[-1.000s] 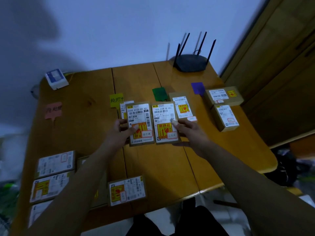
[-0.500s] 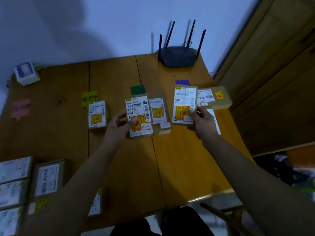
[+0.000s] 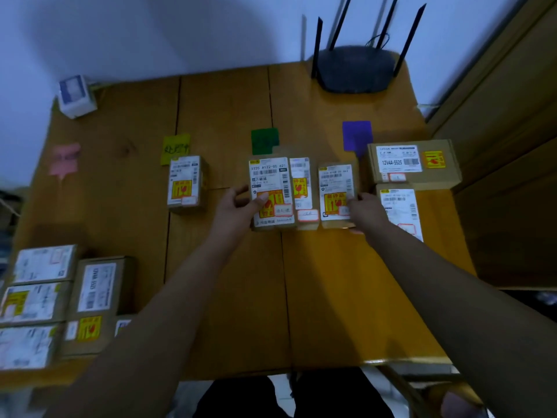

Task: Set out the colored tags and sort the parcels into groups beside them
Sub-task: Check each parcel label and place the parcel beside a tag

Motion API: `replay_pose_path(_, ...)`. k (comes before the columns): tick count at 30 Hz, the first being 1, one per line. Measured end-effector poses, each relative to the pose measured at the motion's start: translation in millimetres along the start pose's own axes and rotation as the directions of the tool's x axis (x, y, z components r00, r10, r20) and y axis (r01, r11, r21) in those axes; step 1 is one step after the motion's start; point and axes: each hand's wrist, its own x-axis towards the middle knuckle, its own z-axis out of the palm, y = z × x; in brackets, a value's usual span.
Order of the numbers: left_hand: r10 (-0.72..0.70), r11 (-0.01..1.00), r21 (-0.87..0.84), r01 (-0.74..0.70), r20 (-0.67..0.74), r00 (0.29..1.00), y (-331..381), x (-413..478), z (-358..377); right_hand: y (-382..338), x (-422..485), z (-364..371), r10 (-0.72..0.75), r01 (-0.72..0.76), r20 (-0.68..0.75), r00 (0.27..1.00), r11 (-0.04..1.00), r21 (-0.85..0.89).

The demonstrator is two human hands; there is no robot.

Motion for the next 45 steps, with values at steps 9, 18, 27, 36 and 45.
replay_pose_path(9,-0.016,1.0,-0.005,0.016,0.005,1.0,-13.4,4.3,3.1,15.4,4.7,6.8,-0.072,0.067,-0.025,0.997,0.981,-0.181)
replay_pose_path(18,0.03,0.999,-0.037,-0.031,-0.022,0.999,3.4,-15.3,-39.5,-34.9,-39.4,13.2,-0.293,0.276,-0.126,0.948,0.951,-0.141)
replay_pose_path(27,0.097,0.982,-0.153,-0.108,-0.075,0.992,19.7,-24.0,-145.4,-144.2,-155.3,128.3,-0.433,0.379,0.41,0.803,0.901,0.209)
replay_pose_path(36,0.041,0.974,-0.216,-0.07,-0.137,0.99,-7.8,5.3,-311.4,-184.1,-208.9,291.1,-0.43,0.327,0.376,0.821,0.893,0.309)
replay_pose_path(45,0.071,0.997,0.012,-0.07,-0.314,0.947,-45.4,93.9,-440.1,-226.6,-194.8,469.9,-0.363,0.361,0.306,0.88,0.93,0.066)
